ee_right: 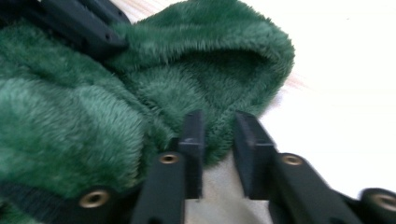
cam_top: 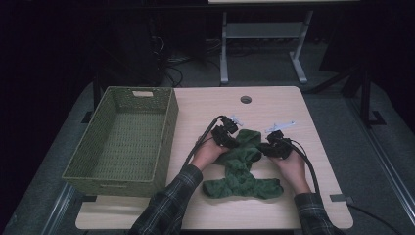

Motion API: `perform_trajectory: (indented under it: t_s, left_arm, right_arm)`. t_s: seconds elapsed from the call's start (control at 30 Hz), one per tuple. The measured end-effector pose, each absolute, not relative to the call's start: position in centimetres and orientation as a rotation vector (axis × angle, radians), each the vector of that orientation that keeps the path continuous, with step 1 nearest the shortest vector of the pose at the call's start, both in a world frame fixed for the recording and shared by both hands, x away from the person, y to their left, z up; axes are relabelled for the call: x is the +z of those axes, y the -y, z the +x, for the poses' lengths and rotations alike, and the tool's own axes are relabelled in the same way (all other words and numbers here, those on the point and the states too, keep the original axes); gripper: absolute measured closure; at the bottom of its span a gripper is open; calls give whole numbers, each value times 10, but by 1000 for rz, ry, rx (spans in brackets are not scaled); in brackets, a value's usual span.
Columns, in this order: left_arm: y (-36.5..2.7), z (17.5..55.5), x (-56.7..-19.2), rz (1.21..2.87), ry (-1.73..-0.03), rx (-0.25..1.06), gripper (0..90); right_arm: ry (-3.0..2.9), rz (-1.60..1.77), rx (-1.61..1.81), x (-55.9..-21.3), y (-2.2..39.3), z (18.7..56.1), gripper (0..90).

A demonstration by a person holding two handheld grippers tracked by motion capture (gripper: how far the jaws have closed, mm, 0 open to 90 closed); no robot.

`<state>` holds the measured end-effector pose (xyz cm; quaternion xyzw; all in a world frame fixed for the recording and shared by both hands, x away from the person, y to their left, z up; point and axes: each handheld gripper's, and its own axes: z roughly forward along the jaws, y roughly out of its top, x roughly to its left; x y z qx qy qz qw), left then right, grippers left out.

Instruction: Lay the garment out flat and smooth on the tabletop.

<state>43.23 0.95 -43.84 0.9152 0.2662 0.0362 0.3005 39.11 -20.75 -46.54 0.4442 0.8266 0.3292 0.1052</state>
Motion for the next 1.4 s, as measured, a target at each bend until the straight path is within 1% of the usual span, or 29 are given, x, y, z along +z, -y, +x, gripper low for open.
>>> perform_trajectory:
  t_s: [0.07,0.13,0.3,0.43,0.57,0.73,0.97,1.3,1.4]
  left_arm:
    - [-16,432,-433,2416,-709,115,823]
    - [-25,432,-428,2397,-725,137,833]
    - [-46,432,-425,2379,-770,183,845]
    - [-58,432,-433,2360,-811,178,848]
    - [-62,433,-443,2361,-827,202,851]
    - [-61,438,-452,2359,-837,199,853]
    - [-52,445,-459,2364,-839,231,854]
    - [-44,460,-459,2347,-871,264,847]
    - [-43,459,-457,2339,-872,272,797]
  right_arm:
    - [-2446,1310,973,-465,207,391,853]
    - [-2445,1303,971,-465,207,391,871]
    - [-2417,1309,942,-465,207,391,884]
    - [-2383,1334,937,-464,213,394,890]
    - [-2374,1321,935,-462,214,399,893]
    - [-2367,1337,934,-465,216,404,894]
    - [-2357,1356,911,-465,221,420,894]
    - [-2308,1380,900,-466,226,435,892]
    - [-2327,1417,889,-463,224,439,867]
